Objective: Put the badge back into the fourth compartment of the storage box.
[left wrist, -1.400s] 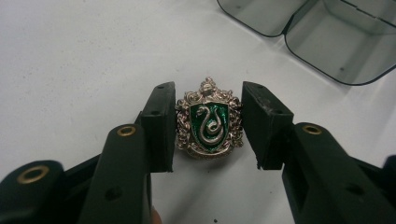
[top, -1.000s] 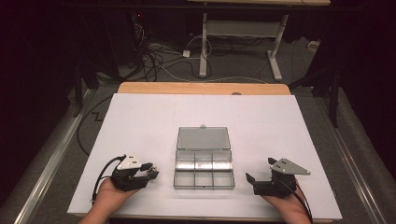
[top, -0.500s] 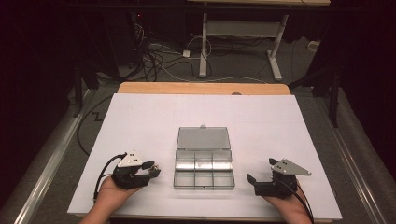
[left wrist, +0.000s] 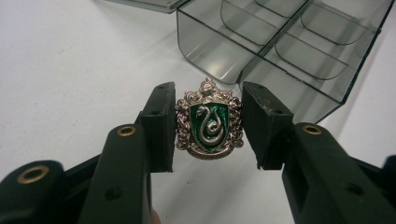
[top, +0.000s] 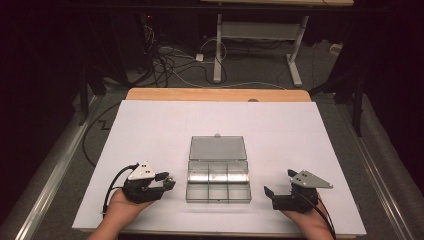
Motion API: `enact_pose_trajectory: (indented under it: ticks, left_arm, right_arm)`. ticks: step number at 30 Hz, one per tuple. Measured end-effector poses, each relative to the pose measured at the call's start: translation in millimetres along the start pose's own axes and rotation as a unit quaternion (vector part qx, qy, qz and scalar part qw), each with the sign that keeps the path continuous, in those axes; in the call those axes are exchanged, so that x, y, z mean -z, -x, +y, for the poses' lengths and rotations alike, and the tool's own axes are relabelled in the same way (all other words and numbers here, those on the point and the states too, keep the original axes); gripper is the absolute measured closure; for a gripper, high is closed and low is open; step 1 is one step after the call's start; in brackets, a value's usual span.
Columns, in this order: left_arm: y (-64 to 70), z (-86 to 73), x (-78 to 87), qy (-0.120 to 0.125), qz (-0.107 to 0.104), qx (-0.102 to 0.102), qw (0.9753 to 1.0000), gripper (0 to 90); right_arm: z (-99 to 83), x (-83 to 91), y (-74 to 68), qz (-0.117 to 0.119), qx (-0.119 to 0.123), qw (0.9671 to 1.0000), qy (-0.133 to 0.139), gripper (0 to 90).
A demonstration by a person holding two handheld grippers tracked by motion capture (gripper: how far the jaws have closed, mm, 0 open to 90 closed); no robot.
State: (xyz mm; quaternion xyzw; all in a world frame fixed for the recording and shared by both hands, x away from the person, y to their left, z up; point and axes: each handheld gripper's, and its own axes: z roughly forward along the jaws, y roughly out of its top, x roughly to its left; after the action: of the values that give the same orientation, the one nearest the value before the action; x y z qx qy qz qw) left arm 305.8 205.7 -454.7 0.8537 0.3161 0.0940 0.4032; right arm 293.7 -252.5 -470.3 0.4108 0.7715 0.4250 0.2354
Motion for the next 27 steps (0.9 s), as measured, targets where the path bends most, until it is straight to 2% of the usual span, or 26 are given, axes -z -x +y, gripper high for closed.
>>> enact_pose_trajectory:
  ticks: [14, 27]
  left_arm:
    - [8.7, 11.9, -1.9, 0.002, -0.009, -0.017, 0.9998, 55.2]
    - [16.8, 20.1, -5.8, 0.005, -0.017, -0.025, 0.9995, 55.2]
  right_arm:
    - [-0.2, 0.4, -0.1, 0.0, -0.004, 1.0, 0.0, 0.1]
    - [0.1, 0.6, -0.1, 0.002, 0.0, 1.0, 0.002, 0.1]
